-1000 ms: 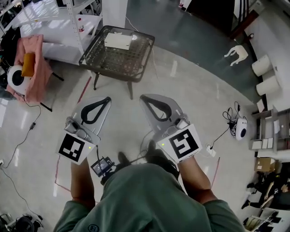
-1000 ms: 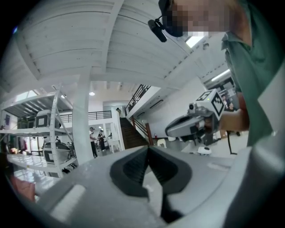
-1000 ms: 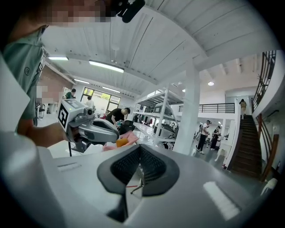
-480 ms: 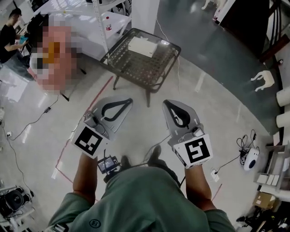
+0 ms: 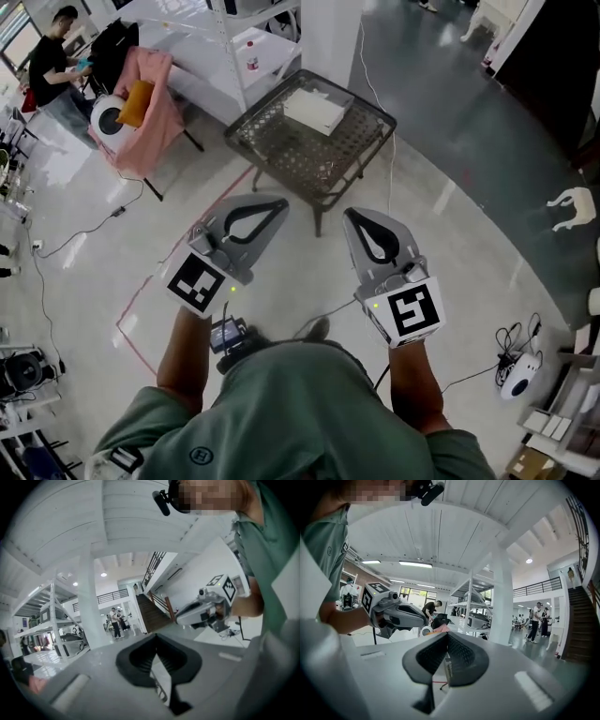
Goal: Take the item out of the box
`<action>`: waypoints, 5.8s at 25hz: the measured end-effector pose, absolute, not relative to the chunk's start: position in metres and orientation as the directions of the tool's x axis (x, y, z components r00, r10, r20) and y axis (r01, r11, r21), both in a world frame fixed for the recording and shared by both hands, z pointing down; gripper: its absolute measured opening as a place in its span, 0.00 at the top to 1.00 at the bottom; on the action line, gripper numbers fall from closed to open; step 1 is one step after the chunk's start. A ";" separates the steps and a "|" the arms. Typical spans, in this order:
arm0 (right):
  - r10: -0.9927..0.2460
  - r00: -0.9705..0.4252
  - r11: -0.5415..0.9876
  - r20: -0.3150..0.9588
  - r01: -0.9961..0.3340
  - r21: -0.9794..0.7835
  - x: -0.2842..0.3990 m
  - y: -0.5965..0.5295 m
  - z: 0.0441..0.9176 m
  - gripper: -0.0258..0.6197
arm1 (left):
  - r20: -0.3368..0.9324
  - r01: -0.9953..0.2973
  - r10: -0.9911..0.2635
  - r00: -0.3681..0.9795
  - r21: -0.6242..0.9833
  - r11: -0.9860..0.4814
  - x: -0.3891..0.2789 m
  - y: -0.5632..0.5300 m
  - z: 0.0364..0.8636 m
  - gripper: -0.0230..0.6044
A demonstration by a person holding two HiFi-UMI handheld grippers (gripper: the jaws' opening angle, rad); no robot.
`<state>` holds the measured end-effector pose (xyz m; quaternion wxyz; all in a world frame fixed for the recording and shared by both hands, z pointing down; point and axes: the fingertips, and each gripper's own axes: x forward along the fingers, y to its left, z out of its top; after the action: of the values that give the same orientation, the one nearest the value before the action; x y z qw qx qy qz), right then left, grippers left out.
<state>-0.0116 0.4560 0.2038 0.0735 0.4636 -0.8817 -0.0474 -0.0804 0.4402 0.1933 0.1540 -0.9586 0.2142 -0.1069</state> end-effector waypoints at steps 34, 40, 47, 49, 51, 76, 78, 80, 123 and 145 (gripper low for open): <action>-0.913 -0.363 0.393 0.187 -0.906 0.159 -0.035 0.205 0.218 0.95 | 0.114 -0.229 -0.275 0.955 -0.306 -0.924 -0.110 0.167 0.208 0.96; -0.904 -0.381 0.412 0.192 -0.898 0.153 -0.029 0.159 0.221 0.95 | 0.130 -0.234 -0.280 0.951 -0.287 -0.929 -0.101 0.127 0.218 0.96; -0.858 -0.479 0.503 0.186 -0.856 0.116 -0.002 0.098 0.237 0.95 | 0.165 -0.306 -0.364 0.917 -0.294 -0.905 -0.075 0.075 0.228 0.96; -0.840 -0.512 0.534 0.182 -0.839 0.106 0.008 0.078 0.239 0.95 | 0.175 -0.330 -0.390 0.904 -0.294 -0.897 -0.063 0.060 0.227 0.96; -0.822 -0.540 0.561 0.178 -0.822 0.097 0.021 0.059 0.240 0.95 | 0.182 -0.352 -0.414 0.892 -0.295 -0.888 -0.047 0.043 0.228 0.96; -0.737 -0.642 0.661 0.213 -0.750 0.025 0.082 -0.072 0.277 0.95 | 0.250 -0.456 -0.519 0.818 -0.269 -0.848 0.006 -0.085 0.251 0.96; -0.751 -0.618 0.640 0.233 -0.768 0.026 0.074 -0.087 0.280 0.95 | 0.241 -0.438 -0.493 0.836 -0.246 -0.864 -0.001 -0.103 0.254 0.96; -0.762 -0.597 0.622 0.249 -0.783 0.026 0.063 -0.105 0.281 0.95 | 0.225 -0.421 -0.469 0.854 -0.233 -0.877 -0.009 -0.125 0.254 0.96; -0.591 -0.630 0.676 0.503 -0.728 -0.118 0.077 -0.378 0.499 0.94 | 0.401 -0.460 -0.439 0.804 -0.049 -0.887 0.016 -0.372 0.442 0.96; -0.473 -0.594 0.654 0.650 -0.732 -0.193 0.054 -0.462 0.691 0.86 | 0.487 -0.521 -0.412 0.770 0.108 -0.847 0.001 -0.430 0.597 0.96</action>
<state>0.0538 -0.4620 0.6909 0.2848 0.3488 -0.8635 0.2270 0.0015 -0.4298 0.5970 -0.1193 -0.9332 0.2499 -0.2291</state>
